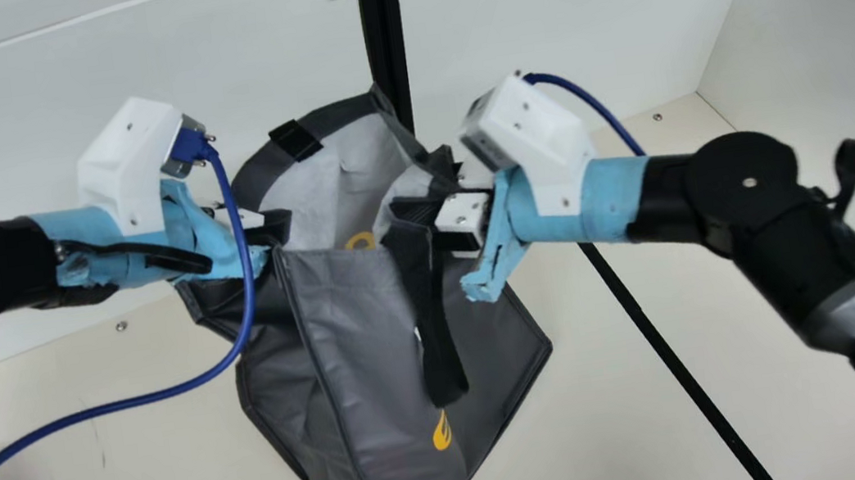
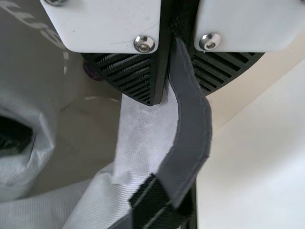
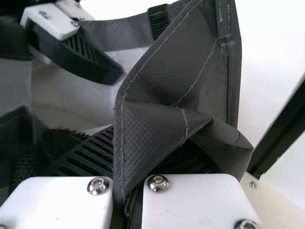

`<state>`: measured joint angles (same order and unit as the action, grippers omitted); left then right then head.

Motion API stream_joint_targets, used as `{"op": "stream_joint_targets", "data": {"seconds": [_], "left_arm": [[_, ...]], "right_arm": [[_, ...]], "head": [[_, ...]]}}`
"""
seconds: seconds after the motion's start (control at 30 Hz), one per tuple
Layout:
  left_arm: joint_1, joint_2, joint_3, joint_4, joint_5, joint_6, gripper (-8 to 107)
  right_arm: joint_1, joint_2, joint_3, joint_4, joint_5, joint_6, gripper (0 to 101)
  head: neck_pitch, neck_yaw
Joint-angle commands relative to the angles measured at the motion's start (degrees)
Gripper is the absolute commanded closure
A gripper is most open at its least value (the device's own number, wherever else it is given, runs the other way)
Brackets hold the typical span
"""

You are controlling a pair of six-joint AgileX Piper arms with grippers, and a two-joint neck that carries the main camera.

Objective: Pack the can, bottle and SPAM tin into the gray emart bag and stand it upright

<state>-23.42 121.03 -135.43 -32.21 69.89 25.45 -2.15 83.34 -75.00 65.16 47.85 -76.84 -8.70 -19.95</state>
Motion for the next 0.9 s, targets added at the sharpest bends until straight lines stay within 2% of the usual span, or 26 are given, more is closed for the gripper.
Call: {"op": "stream_joint_targets", "data": {"seconds": [0.0,0.2,0.33,0.47,0.87], "left_arm": [[0.17,1.28,-1.86,0.48,0.01,-0.41,107],[0.72,4.90,-6.61,2.63,0.01,-1.85,107],[0.77,6.50,-8.83,3.84,0.01,-2.85,107],[0.47,7.25,-10.01,4.97,0.01,-3.61,107],[-0.41,7.34,-10.33,6.90,0.01,-5.84,107]], "right_arm": [[1.83,1.20,-0.09,-0.18,-3.89,-2.28,101],[4.83,4.79,-1.63,0.36,-9.95,-6.08,101],[5.59,6.48,-2.85,0.83,-11.87,-7.07,101],[5.38,7.00,-3.23,1.49,-11.52,-7.55,101],[2.48,6.02,-1.16,2.61,-6.70,-7.01,101]], "head": [[-1.30,-0.05],[-1.30,-0.05],[-1.30,-0.05],[-1.30,-0.05],[-1.30,-0.05]]}}
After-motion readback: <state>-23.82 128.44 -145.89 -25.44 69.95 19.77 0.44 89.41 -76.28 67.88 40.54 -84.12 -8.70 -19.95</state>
